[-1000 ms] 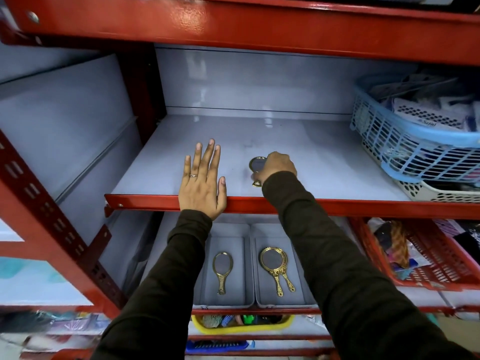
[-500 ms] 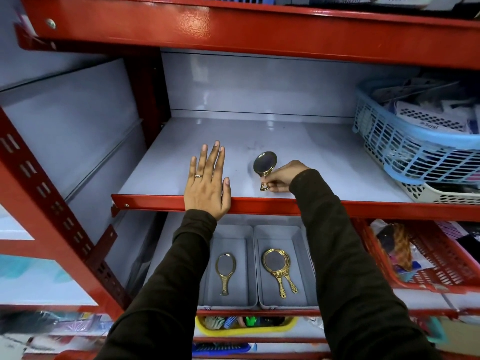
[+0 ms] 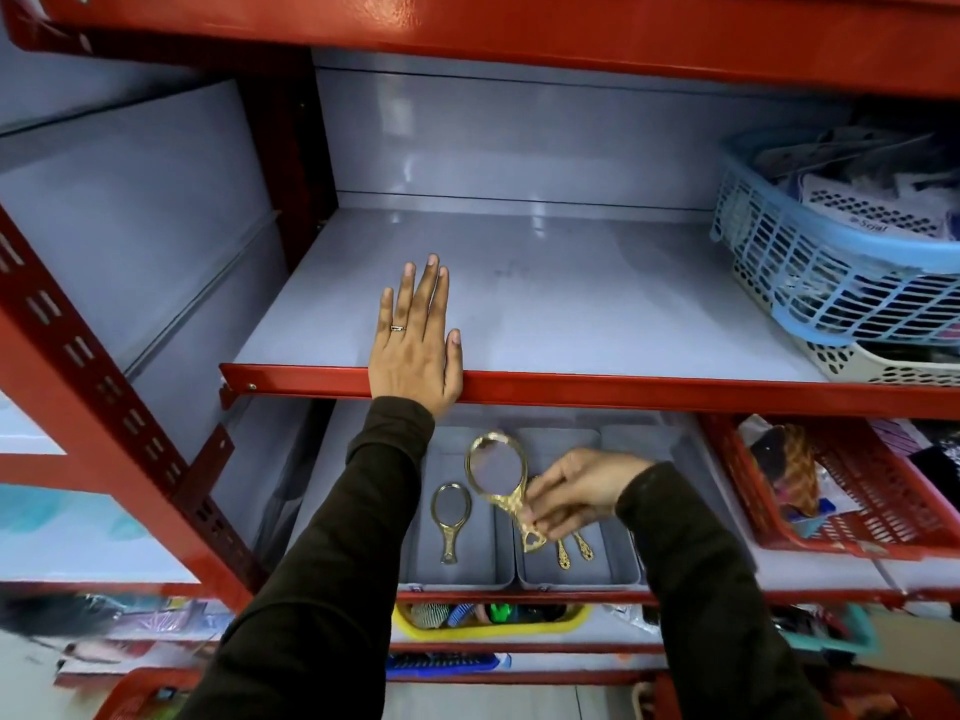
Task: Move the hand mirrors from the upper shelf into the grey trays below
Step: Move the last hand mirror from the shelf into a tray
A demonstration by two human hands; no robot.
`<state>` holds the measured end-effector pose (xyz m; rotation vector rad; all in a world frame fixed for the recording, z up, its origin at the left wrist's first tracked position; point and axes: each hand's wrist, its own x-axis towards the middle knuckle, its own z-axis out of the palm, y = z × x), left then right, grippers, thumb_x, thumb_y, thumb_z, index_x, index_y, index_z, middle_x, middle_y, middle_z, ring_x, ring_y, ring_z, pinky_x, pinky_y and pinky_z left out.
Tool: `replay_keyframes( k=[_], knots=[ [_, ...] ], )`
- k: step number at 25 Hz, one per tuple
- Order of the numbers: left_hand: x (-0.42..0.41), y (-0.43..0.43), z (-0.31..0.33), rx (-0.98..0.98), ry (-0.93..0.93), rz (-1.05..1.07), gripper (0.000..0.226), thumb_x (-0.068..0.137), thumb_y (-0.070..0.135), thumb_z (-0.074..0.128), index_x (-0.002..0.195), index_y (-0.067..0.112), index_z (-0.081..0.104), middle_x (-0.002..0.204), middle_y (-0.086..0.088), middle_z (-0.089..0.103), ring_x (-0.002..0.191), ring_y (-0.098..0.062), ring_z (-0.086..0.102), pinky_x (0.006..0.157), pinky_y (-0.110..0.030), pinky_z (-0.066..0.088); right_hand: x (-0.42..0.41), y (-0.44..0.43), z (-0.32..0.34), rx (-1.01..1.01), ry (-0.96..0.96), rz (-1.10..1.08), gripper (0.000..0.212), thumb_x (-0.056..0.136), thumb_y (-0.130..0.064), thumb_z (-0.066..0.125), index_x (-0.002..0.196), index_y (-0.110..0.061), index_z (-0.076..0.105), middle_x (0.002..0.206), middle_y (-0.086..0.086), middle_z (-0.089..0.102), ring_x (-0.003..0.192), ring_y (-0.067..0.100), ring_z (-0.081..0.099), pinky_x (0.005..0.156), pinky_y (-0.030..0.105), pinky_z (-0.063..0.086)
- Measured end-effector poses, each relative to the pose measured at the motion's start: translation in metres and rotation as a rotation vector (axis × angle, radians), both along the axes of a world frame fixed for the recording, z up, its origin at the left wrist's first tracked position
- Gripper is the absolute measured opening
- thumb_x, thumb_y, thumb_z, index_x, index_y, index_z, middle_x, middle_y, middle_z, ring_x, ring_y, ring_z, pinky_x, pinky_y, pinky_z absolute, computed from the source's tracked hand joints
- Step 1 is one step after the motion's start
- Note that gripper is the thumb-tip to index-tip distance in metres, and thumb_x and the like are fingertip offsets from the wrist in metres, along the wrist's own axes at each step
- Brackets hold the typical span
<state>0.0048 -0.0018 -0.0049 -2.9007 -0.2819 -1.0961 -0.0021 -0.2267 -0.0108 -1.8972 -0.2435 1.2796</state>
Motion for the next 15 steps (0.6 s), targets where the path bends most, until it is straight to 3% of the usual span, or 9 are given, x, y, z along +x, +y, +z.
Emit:
replay_keyframes(
  k=[4, 6, 9, 11, 13, 15],
  knots=[
    [0.003, 0.002, -0.002, 0.009, 0.0, -0.002, 0.07, 0.089, 0.032, 0.033, 0.153, 0.008, 0.018, 0.161, -0.007, 0.015, 0.15, -0.026, 0.011, 0.122, -0.042, 0.008, 0.009, 0.038, -0.088, -0.189, 0.027, -0.154, 0.029, 0.083, -0.013, 0.074, 0.109, -0.002, 0.07, 0.081, 0.006, 0.073, 0.066, 0.01, 0.068, 0.084, 0.028, 0.06],
    [0.005, 0.004, -0.003, 0.019, -0.003, -0.002, 0.07, 0.089, 0.032, 0.034, 0.153, 0.008, 0.017, 0.161, -0.007, 0.015, 0.15, -0.026, 0.012, 0.122, -0.042, 0.007, 0.011, 0.061, -0.13, -0.235, -0.01, -0.238, 0.027, 0.085, -0.018, 0.071, 0.107, -0.004, 0.066, 0.091, 0.009, 0.071, 0.076, 0.015, 0.067, 0.091, 0.033, 0.058],
    [0.006, 0.005, -0.004, 0.025, -0.026, -0.01, 0.071, 0.087, 0.032, 0.036, 0.152, 0.008, 0.02, 0.16, -0.007, 0.019, 0.149, -0.026, 0.014, 0.122, -0.043, 0.009, 0.009, 0.09, -0.173, -0.227, 0.02, -0.413, 0.011, 0.089, -0.013, 0.066, 0.095, -0.005, 0.062, 0.078, 0.008, 0.063, 0.067, 0.017, 0.062, 0.081, 0.034, 0.059],
    [0.007, 0.005, -0.005, 0.042, -0.042, -0.017, 0.07, 0.086, 0.031, 0.037, 0.152, 0.008, 0.024, 0.16, -0.007, 0.021, 0.149, -0.027, 0.016, 0.121, -0.043, 0.011, 0.01, 0.102, -0.189, -0.223, 0.034, -0.456, 0.013, 0.089, -0.01, 0.065, 0.099, -0.003, 0.062, 0.072, 0.008, 0.06, 0.061, 0.017, 0.059, 0.074, 0.033, 0.059],
    [0.008, 0.006, -0.005, 0.052, -0.047, -0.024, 0.071, 0.086, 0.031, 0.038, 0.152, 0.008, 0.025, 0.16, -0.007, 0.022, 0.149, -0.027, 0.017, 0.121, -0.043, 0.01, 0.013, 0.109, -0.203, -0.226, 0.016, -0.459, 0.019, 0.089, -0.01, 0.065, 0.106, -0.001, 0.062, 0.078, 0.01, 0.063, 0.061, 0.017, 0.06, 0.071, 0.032, 0.059],
    [0.008, 0.007, -0.005, 0.053, -0.056, -0.033, 0.07, 0.086, 0.031, 0.039, 0.151, 0.008, 0.025, 0.159, -0.007, 0.023, 0.149, -0.027, 0.017, 0.121, -0.043, 0.008, 0.016, 0.112, -0.214, -0.241, -0.016, -0.472, 0.029, 0.089, -0.012, 0.066, 0.114, 0.0, 0.059, 0.096, 0.013, 0.068, 0.074, 0.021, 0.067, 0.073, 0.032, 0.06]
  ],
)
